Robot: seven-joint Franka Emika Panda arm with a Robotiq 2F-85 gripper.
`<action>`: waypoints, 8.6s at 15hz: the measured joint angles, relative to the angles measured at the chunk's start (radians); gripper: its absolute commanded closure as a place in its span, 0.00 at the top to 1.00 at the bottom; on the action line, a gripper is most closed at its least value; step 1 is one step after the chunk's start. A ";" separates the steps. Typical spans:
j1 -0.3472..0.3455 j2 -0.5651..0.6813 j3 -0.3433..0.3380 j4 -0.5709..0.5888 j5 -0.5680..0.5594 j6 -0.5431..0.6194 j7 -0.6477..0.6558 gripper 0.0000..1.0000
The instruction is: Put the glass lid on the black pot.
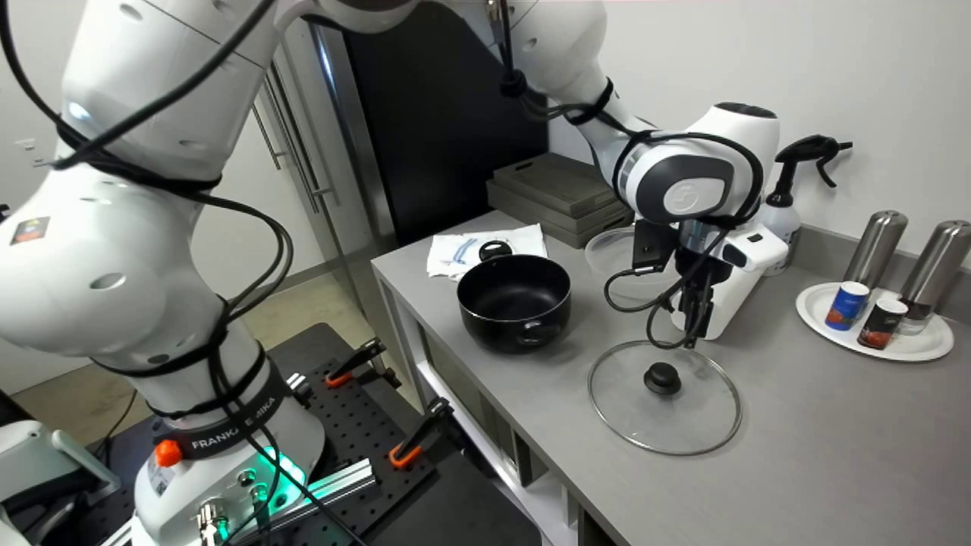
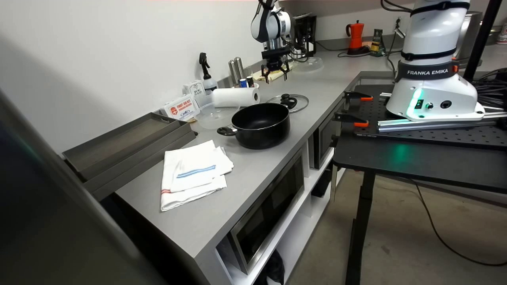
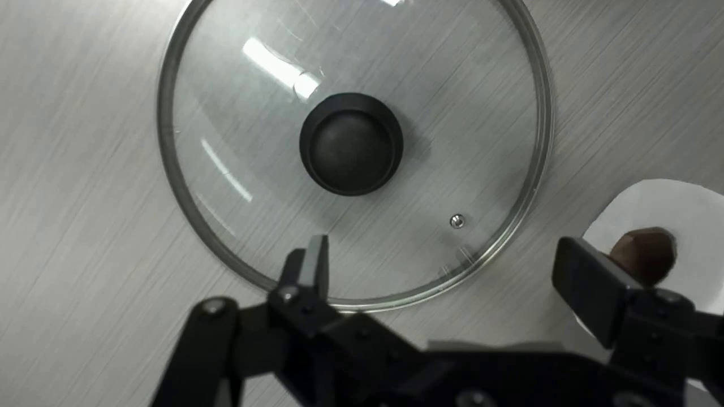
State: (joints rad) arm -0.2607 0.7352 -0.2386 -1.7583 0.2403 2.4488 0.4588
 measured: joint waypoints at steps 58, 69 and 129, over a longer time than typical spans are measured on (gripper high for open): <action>-0.002 -0.158 -0.037 -0.283 -0.020 0.283 -0.145 0.26; 0.158 -0.338 -0.138 -0.328 -0.301 0.223 -0.099 0.26; 0.335 -0.398 0.224 -0.565 -0.392 0.202 -0.319 0.26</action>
State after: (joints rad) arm 0.0742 0.3371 -0.0145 -2.3230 -0.1518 2.6504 0.1395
